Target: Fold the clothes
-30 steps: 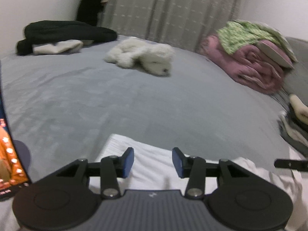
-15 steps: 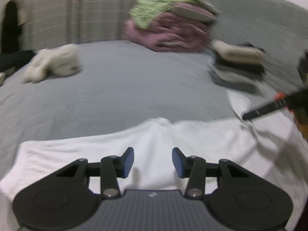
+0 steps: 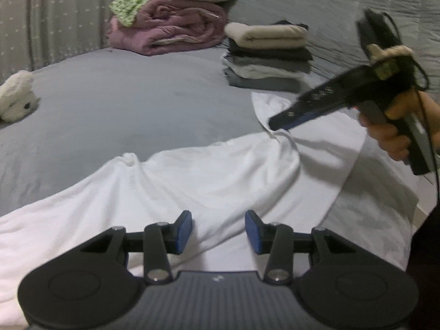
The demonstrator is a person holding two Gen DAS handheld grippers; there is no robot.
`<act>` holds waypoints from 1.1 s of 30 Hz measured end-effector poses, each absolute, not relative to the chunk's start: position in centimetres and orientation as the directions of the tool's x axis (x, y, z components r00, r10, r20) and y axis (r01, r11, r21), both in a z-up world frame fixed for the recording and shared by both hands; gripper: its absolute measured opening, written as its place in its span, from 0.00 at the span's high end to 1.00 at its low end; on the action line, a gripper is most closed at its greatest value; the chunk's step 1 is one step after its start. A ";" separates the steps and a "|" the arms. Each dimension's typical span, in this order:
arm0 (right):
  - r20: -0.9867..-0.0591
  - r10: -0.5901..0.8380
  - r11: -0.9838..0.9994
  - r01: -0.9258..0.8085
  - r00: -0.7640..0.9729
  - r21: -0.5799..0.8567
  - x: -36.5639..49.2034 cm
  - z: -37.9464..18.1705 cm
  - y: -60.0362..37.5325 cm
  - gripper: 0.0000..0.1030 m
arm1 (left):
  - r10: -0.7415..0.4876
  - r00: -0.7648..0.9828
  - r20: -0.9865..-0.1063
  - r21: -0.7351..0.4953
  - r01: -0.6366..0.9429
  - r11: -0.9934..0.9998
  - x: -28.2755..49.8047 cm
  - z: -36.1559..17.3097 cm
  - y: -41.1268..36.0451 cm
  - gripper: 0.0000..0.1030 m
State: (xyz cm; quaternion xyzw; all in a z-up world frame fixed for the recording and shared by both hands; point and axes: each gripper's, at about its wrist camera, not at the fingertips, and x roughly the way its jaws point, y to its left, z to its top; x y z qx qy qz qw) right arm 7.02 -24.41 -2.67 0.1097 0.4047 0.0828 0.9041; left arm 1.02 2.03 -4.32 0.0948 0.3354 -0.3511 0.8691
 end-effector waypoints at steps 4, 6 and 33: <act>-0.726 0.225 0.965 -0.044 0.650 0.260 7.1 -3.3 -24.8 0.97 | -0.552 0.507 -0.662 -0.050 0.705 0.707 0.4 -4.6 1.8 0.70; -0.714 0.219 0.964 -0.035 0.665 0.263 6.6 -2.9 -25.2 0.97 | -0.560 0.502 -0.659 -0.042 0.719 0.694 -0.1 -4.6 1.9 0.75; -0.669 0.184 0.951 0.041 0.720 0.306 3.3 -2.4 -28.9 0.70 | -0.606 0.507 -0.613 -0.092 0.716 0.692 0.0 -4.0 3.0 0.69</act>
